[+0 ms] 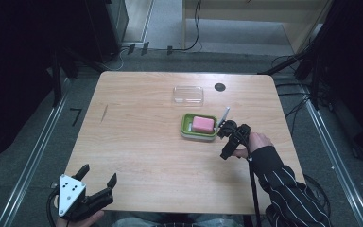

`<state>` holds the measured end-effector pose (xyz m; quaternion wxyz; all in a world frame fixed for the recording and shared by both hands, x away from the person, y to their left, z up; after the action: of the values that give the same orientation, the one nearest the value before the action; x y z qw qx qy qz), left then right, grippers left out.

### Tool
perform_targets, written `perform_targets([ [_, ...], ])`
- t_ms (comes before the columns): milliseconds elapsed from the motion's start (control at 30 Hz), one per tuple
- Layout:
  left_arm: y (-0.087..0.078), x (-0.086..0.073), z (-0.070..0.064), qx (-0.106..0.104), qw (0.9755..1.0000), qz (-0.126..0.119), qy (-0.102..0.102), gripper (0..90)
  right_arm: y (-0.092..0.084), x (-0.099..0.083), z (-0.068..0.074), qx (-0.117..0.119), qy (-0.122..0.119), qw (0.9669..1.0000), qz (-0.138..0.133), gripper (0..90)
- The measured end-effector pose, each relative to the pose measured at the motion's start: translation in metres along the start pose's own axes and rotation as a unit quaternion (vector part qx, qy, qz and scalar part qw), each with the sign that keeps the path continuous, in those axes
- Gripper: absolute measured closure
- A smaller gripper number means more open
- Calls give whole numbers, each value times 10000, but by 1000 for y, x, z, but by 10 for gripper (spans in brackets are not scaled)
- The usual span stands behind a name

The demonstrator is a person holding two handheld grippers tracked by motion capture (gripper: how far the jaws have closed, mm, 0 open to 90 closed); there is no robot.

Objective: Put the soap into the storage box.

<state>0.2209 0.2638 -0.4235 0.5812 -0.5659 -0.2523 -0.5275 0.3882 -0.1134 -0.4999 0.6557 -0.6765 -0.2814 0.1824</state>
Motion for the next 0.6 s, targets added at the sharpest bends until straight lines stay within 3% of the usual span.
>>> perform_targets([
  [600, 1, 1, -1, -11, 10000, -5, 24, 147, 14, -57, 13, 64, 190, 9995, 247, 109],
])
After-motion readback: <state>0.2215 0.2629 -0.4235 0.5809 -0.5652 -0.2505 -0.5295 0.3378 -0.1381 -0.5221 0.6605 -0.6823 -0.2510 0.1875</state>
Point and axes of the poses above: each handheld gripper's, and its own axes: y roughly forward along the jaws, x roughly out of its top, z roughly to its left, the point moved 8 cm from there along y, roughly forward along the jaws, and after that the axes turned 11 degrees about y, right-handed, at the moved point
